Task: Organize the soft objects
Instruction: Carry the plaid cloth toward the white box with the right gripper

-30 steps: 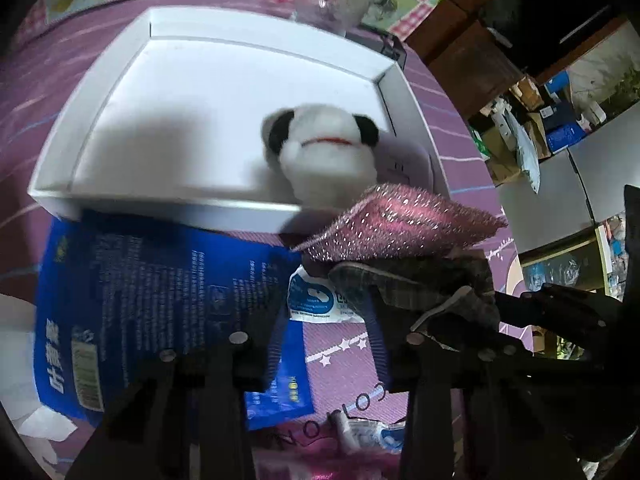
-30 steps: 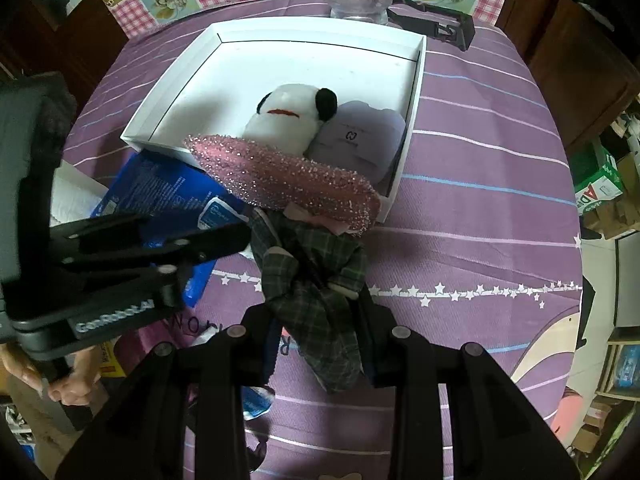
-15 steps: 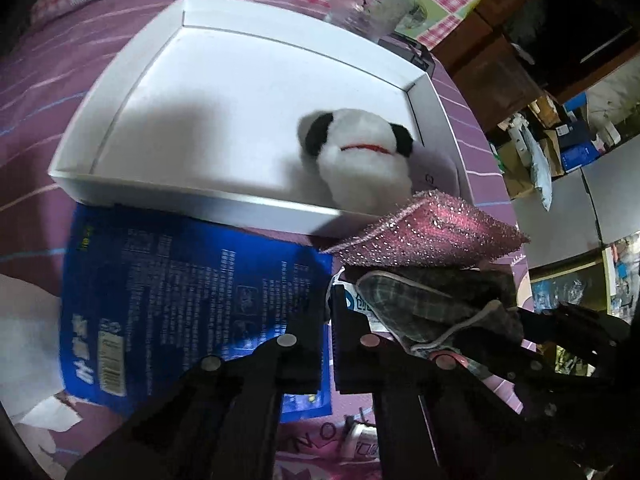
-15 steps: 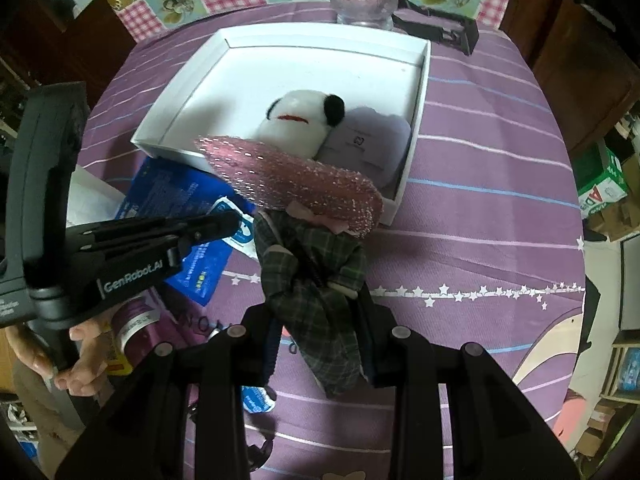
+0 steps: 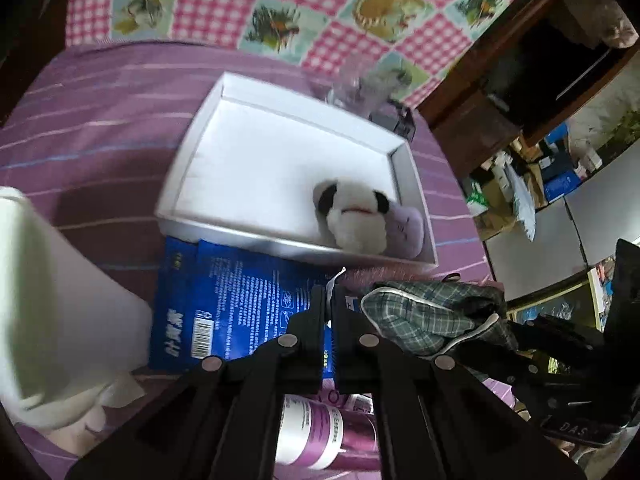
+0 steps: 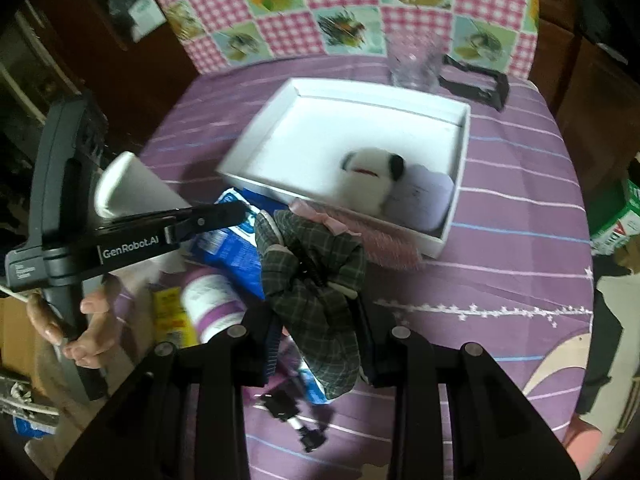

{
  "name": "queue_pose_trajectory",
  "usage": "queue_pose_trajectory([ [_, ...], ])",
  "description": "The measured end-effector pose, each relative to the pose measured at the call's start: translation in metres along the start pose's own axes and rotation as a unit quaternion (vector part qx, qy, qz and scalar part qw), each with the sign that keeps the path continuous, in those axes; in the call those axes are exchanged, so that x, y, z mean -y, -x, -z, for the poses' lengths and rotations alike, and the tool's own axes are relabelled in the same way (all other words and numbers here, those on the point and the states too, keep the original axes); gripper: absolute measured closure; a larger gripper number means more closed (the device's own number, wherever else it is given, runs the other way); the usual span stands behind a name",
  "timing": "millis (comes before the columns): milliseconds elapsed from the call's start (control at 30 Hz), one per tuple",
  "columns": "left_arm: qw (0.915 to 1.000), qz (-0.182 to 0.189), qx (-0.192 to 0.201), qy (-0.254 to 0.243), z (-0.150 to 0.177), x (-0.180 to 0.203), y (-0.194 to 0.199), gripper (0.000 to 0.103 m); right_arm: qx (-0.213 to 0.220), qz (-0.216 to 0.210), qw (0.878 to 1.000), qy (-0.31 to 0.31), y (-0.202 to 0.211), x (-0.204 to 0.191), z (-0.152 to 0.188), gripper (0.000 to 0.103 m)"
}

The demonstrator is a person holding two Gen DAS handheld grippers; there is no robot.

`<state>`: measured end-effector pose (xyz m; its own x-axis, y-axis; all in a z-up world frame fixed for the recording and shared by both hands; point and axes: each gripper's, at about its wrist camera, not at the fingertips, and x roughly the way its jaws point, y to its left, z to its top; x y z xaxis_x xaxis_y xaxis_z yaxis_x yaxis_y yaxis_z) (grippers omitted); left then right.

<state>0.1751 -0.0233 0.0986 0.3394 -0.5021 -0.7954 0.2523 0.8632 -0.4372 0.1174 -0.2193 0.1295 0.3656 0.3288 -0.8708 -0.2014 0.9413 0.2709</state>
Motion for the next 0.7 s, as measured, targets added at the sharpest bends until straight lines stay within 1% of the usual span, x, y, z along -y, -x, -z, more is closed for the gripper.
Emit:
queue_pose_trajectory([
  [67,0.9999,0.003,0.012,-0.001,-0.001,0.0,0.01,0.102,0.009,-0.015,1.0,-0.003,0.006,-0.003,-0.001,0.069],
  [133,0.9998,0.004,0.021,-0.001,-0.003,0.001,0.016,0.102,0.016,-0.02,1.0,-0.008,0.01,-0.005,-0.002,0.069],
  [233,0.9994,0.006,0.033,-0.001,-0.004,0.001,0.024,0.102,0.025,-0.015,0.999,-0.019,0.013,-0.005,-0.003,0.069],
  [400,0.9987,0.005,0.05,0.001,-0.005,0.002,0.033,0.102,0.028,-0.004,0.998,-0.048,0.01,-0.001,-0.009,0.069],
  [500,0.9977,-0.011,0.067,0.002,-0.004,0.003,0.04,0.102,0.028,-0.003,0.998,-0.065,0.006,0.0,-0.015,0.069],
  [633,0.9977,-0.004,0.067,0.008,-0.008,0.004,0.042,0.102,0.026,-0.004,0.996,-0.08,0.003,0.001,-0.026,0.069],
  [700,0.9977,-0.01,0.066,0.012,-0.014,0.005,0.043,0.102,0.03,-0.004,0.995,-0.091,0.005,0.002,-0.036,0.069],
])
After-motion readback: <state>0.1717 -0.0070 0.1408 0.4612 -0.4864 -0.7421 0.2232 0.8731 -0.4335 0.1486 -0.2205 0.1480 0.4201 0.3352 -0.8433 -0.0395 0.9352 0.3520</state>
